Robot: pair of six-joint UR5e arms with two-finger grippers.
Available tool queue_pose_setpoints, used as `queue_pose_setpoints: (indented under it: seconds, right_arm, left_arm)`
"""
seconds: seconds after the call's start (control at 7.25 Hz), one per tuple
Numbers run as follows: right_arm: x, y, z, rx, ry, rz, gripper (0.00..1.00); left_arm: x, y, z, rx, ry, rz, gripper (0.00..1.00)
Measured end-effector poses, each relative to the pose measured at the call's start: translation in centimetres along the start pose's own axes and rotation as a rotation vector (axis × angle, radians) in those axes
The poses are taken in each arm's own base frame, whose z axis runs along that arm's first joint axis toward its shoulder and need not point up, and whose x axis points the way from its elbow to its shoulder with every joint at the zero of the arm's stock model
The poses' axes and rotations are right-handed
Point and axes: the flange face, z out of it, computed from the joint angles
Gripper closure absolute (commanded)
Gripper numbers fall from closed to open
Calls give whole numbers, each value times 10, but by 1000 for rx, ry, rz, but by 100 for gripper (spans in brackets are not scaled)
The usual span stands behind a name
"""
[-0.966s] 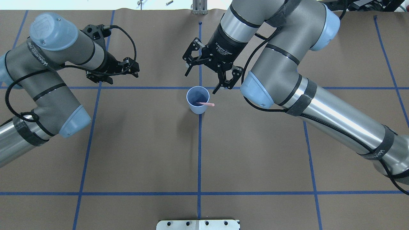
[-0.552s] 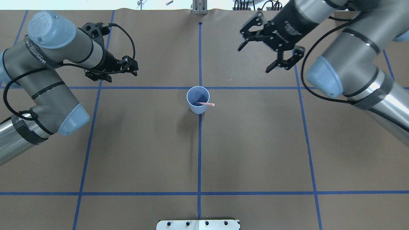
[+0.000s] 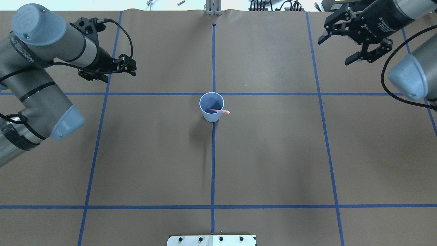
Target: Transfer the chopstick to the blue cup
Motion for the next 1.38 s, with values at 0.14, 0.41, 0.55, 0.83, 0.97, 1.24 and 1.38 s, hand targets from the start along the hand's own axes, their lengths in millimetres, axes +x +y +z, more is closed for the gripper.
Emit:
queue_pose_setpoints:
  seconds: [0.14, 0.41, 0.55, 0.83, 0.97, 1.24, 1.38]
  right_arm:
    - [44, -14, 0, 40, 52, -73, 0]
    - [134, -34, -14, 74, 138, -237, 0]
    - [169, -40, -20, 84, 181, -308, 0]
    - [209, -46, -20, 81, 241, -403, 0]
    - [214, -48, -19, 78, 248, -419, 0]
    - [214, -48, -22, 81, 245, -430, 0]
    - [214, -48, -23, 83, 243, -431, 0]
  left_arm:
    - [-50, -15, -15, -15, -11, 54, 2]
    - [-157, -31, -41, -37, -45, 186, 2]
    - [-198, -33, -48, -58, -53, 257, 2]
    - [-259, -45, -57, -101, -24, 319, 2]
    - [-288, -52, -61, -117, -6, 328, 2]
    - [-311, -60, -64, -107, -44, 342, 2]
    - [-312, -62, -66, -98, -65, 347, 2]
